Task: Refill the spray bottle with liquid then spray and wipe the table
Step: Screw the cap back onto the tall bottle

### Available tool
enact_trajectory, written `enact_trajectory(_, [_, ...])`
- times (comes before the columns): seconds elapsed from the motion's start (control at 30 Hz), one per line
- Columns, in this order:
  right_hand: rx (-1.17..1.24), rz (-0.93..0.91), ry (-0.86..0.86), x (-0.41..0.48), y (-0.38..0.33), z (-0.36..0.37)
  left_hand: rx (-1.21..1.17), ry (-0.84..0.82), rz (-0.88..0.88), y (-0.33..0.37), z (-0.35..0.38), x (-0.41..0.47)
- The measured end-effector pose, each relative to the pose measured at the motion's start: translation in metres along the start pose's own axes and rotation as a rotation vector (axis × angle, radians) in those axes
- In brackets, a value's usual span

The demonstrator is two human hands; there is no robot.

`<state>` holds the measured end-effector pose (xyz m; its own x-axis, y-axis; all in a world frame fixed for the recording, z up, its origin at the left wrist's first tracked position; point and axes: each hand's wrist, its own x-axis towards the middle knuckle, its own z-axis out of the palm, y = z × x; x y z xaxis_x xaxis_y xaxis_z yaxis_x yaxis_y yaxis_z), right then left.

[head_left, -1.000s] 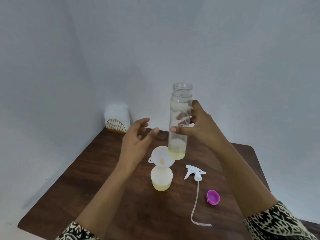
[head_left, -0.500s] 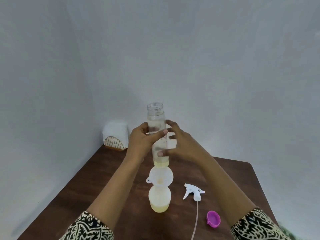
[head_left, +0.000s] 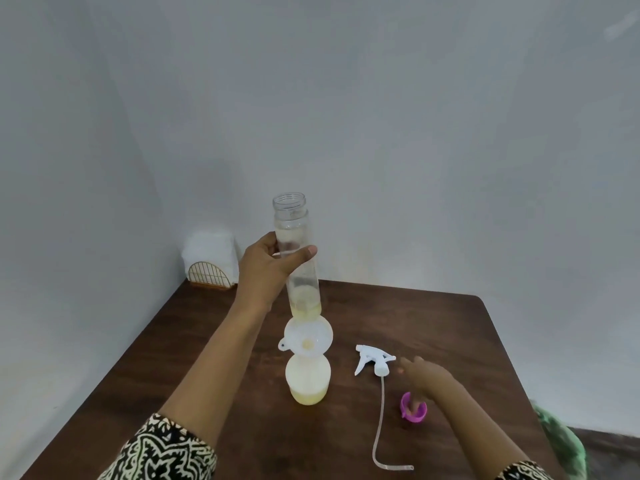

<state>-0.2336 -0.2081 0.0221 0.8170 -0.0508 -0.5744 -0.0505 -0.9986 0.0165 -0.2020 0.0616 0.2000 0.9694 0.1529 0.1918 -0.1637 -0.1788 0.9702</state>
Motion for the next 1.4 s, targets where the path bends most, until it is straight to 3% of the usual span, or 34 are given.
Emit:
enact_trajectory(0.33, [0.057,0.032,0.108,0.004,-0.009,0.039,-0.026,-0.051,-0.031,-0.008,0.004,-0.006])
enact_trajectory(0.5, [0.208,-0.036,0.280,-0.015,-0.027,-0.012,-0.031,-0.074,-0.043,-0.011,0.002,-0.007])
enact_trajectory(0.63, [0.512,-0.248,0.521,-0.065,-0.051,-0.097,-0.043,-0.079,-0.044,-0.010,0.001,-0.005])
enact_trajectory(0.8, [0.968,-0.646,0.708,-0.122,-0.077,-0.187,-0.028,-0.065,-0.021,-0.004,-0.002,-0.001])
enact_trajectory(0.9, [1.355,-0.884,0.727,-0.137,-0.098,-0.224,0.009,-0.057,-0.008,0.000,-0.002,0.001])
enact_trajectory(1.0, [1.503,-0.962,0.724,-0.138,-0.117,-0.247,0.042,-0.047,0.006,0.003,-0.004,0.003])
enact_trajectory(1.13, [1.390,-0.953,0.684,-0.127,-0.134,-0.259,0.045,-0.036,0.016,0.005,-0.010,0.006])
enact_trajectory(1.4, [0.928,-0.905,0.528,-0.113,-0.144,-0.277,0.055,-0.011,0.026,0.007,-0.026,0.016])
